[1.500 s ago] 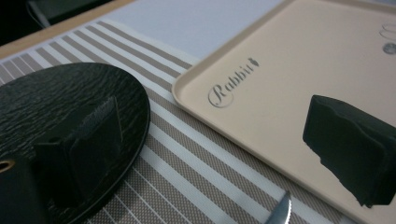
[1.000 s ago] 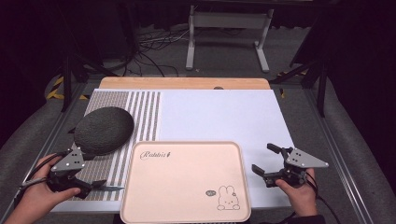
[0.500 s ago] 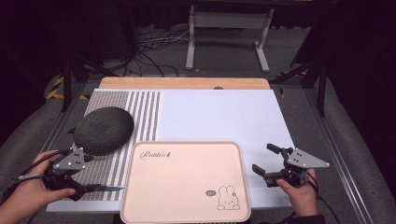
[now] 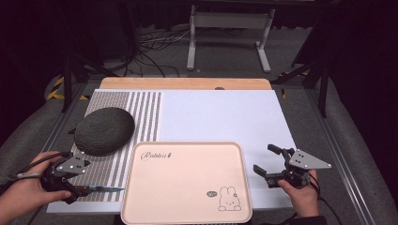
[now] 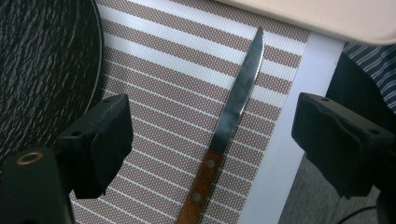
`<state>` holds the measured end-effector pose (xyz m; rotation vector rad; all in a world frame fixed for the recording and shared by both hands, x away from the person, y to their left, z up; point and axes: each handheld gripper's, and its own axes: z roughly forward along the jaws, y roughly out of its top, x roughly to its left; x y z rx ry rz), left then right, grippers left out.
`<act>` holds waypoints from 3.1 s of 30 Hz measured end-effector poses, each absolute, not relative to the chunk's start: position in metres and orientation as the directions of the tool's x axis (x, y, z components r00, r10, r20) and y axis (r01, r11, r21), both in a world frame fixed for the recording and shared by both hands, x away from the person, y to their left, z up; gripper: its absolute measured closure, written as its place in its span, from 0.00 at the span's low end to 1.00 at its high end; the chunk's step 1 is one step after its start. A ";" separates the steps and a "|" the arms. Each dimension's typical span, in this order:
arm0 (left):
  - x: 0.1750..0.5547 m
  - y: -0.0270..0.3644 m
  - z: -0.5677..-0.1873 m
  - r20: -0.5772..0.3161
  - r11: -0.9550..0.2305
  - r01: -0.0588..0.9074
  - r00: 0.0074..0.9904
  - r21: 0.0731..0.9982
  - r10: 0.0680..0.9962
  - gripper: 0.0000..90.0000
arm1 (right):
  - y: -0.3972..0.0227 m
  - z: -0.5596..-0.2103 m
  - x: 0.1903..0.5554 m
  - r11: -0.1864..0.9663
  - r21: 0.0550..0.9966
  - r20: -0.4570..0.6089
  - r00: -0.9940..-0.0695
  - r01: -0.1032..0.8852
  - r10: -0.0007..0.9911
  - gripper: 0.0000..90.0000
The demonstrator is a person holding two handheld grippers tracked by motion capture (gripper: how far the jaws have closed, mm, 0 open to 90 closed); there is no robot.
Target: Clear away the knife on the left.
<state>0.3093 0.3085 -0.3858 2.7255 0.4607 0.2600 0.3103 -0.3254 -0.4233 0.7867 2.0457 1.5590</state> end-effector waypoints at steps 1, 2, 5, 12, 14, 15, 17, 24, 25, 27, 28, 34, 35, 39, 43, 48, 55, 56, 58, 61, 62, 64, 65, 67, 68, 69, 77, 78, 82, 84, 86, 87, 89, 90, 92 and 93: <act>0.309 0.308 -0.387 0.122 -0.892 0.270 0.935 0.362 0.333 0.17 | -0.325 -0.424 0.310 0.201 0.965 -0.010 -0.739 0.171 0.674 0.07; 0.309 0.307 -0.387 0.124 -0.897 0.266 0.937 0.353 0.326 0.18 | -0.325 -0.424 0.311 0.204 0.964 -0.011 -0.740 0.171 0.672 0.07; 0.310 0.304 -0.390 0.113 -0.919 0.241 0.951 0.311 0.287 0.23 | -0.324 -0.424 0.311 0.205 0.963 -0.010 -0.740 0.174 0.673 0.07; 0.316 0.301 -0.397 0.097 -0.946 0.214 0.965 0.245 0.244 0.27 | -0.324 -0.424 0.311 0.207 0.963 -0.013 -0.741 0.171 0.671 0.07; 0.317 0.299 -0.400 0.098 -0.954 0.203 0.969 0.219 0.229 0.27 | -0.325 -0.424 0.311 0.206 0.964 -0.012 -0.741 0.171 0.672 0.07; 0.317 0.299 -0.401 0.098 -0.959 0.195 0.971 0.206 0.219 0.28 | -0.325 -0.424 0.311 0.207 0.963 -0.014 -0.740 0.170 0.673 0.07; 0.318 0.297 -0.403 0.095 -0.967 0.178 0.976 0.184 0.198 0.30 | -0.325 -0.424 0.311 0.206 0.964 -0.013 -0.742 0.170 0.670 0.07; 0.320 0.291 -0.411 0.072 -0.986 0.117 0.989 0.116 0.126 0.38 | -0.324 -0.424 0.310 0.207 0.963 -0.012 -0.743 0.171 0.669 0.07; 0.320 0.291 -0.412 0.068 -0.988 0.115 0.990 0.104 0.122 0.41 | -0.324 -0.424 0.311 0.207 0.963 -0.012 -0.746 0.170 0.665 0.07; 0.321 0.289 -0.414 0.061 -0.992 0.099 0.993 0.074 0.104 0.45 | -0.324 -0.424 0.310 0.209 0.962 -0.009 -0.747 0.174 0.665 0.07; 0.322 0.288 -0.417 0.045 -0.994 0.092 0.995 0.051 0.094 0.49 | -0.323 -0.425 0.311 0.213 0.961 -0.009 -0.751 0.177 0.661 0.07; 0.326 0.286 -0.421 0.050 -0.998 0.060 0.997 -0.018 0.059 0.65 | -0.323 -0.425 0.311 0.219 0.960 -0.010 -0.755 0.177 0.656 0.07; 0.326 0.286 -0.421 0.053 -0.998 0.058 0.997 -0.030 0.057 0.69 | -0.323 -0.425 0.311 0.218 0.960 -0.010 -0.756 0.176 0.655 0.06; 0.327 0.286 -0.424 0.056 -0.994 0.035 0.998 -0.100 0.030 0.80 | -0.323 -0.425 0.311 0.217 0.961 -0.011 -0.758 0.173 0.652 0.07; 0.326 0.284 -0.429 0.085 -0.990 0.019 0.996 -0.140 0.008 0.86 | -0.322 -0.426 0.310 0.223 0.958 -0.010 -0.760 0.178 0.650 0.07; 0.326 0.283 -0.430 0.088 -0.990 0.002 0.996 -0.143 -0.011 0.86 | -0.321 -0.426 0.310 0.224 0.959 -0.013 -0.762 0.173 0.648 0.07; 0.325 0.284 -0.429 0.082 -0.989 0.020 0.997 -0.144 0.008 0.86 | -0.322 -0.425 0.310 0.217 0.961 -0.011 -0.760 0.172 0.650 0.07; 0.325 0.284 -0.429 0.078 -0.988 0.029 0.997 -0.149 0.018 0.86 | -0.322 -0.425 0.310 0.218 0.961 -0.011 -0.761 0.171 0.648 0.07; 0.324 0.284 -0.428 0.072 -0.985 0.048 0.997 -0.166 0.036 0.87 | -0.322 -0.426 0.310 0.218 0.961 -0.012 -0.762 0.171 0.648 0.07; 0.324 0.283 -0.420 0.088 -0.987 0.055 0.995 -0.151 0.042 0.87 | -0.321 -0.426 0.310 0.219 0.961 -0.014 -0.763 0.169 0.647 0.07; 0.325 0.284 -0.416 0.095 -0.987 0.056 0.995 -0.153 0.042 0.87 | -0.321 -0.425 0.310 0.218 0.961 -0.012 -0.762 0.170 0.648 0.07; 0.324 0.286 -0.411 0.101 -0.986 0.068 0.994 -0.155 0.053 0.87 | -0.322 -0.425 0.310 0.216 0.961 -0.010 -0.761 0.171 0.649 0.07; 0.324 0.287 -0.409 0.110 -0.985 0.084 0.992 -0.153 0.067 0.87 | -0.322 -0.425 0.310 0.217 0.961 -0.011 -0.760 0.171 0.650 0.07; 0.322 0.287 -0.403 0.111 -0.982 0.101 0.990 -0.159 0.084 0.87 | -0.322 -0.425 0.309 0.217 0.961 -0.012 -0.760 0.170 0.649 0.07; 0.321 0.287 -0.400 0.115 -0.983 0.112 0.989 -0.142 0.096 0.87 | -0.322 -0.425 0.309 0.216 0.962 -0.011 -0.762 0.170 0.648 0.07; 0.320 0.287 -0.397 0.109 -0.984 0.124 0.988 -0.130 0.110 0.87 | -0.322 -0.425 0.309 0.215 0.962 -0.010 -0.762 0.170 0.647 0.07; 0.319 0.284 -0.375 0.092 -0.963 0.267 0.960 -0.040 0.263 0.87 | -0.321 -0.425 0.310 0.217 0.961 -0.010 -0.761 0.172 0.649 0.08; 0.320 0.283 -0.374 0.090 -0.961 0.274 0.959 -0.036 0.270 0.87 | -0.322 -0.425 0.310 0.217 0.961 -0.009 -0.761 0.172 0.648 0.08; 0.320 0.280 -0.368 0.066 -0.935 0.355 0.933 -0.005 0.354 0.87 | -0.323 -0.425 0.309 0.213 0.961 -0.007 -0.758 0.174 0.653 0.08; 0.321 0.277 -0.363 0.059 -0.911 0.413 0.909 0.014 0.413 0.87 | -0.323 -0.425 0.310 0.213 0.962 -0.007 -0.757 0.174 0.653 0.07; 0.323 0.275 -0.357 0.012 -0.868 0.495 0.868 0.043 0.496 0.87 | -0.323 -0.425 0.310 0.211 0.962 -0.006 -0.756 0.174 0.654 0.07; 0.323 0.273 -0.355 0.004 -0.857 0.513 0.858 0.042 0.514 0.87 | -0.324 -0.425 0.310 0.208 0.962 -0.004 -0.757 0.175 0.653 0.07; 0.324 0.272 -0.353 -0.012 -0.841 0.538 0.843 0.056 0.538 0.87 | -0.324 -0.425 0.310 0.208 0.962 -0.004 -0.756 0.175 0.655 0.07; 0.324 0.271 -0.351 -0.034 -0.828 0.557 0.831 0.069 0.556 0.87 | -0.324 -0.425 0.310 0.205 0.964 -0.004 -0.756 0.172 0.654 0.07; 0.324 0.270 -0.348 -0.059 -0.806 0.586 0.810 0.080 0.584 0.87 | -0.324 -0.425 0.310 0.205 0.963 -0.003 -0.755 0.174 0.656 0.07; 0.325 0.268 -0.346 -0.070 -0.796 0.600 0.800 0.086 0.596 0.87 | -0.325 -0.425 0.310 0.205 0.963 -0.004 -0.755 0.173 0.655 0.07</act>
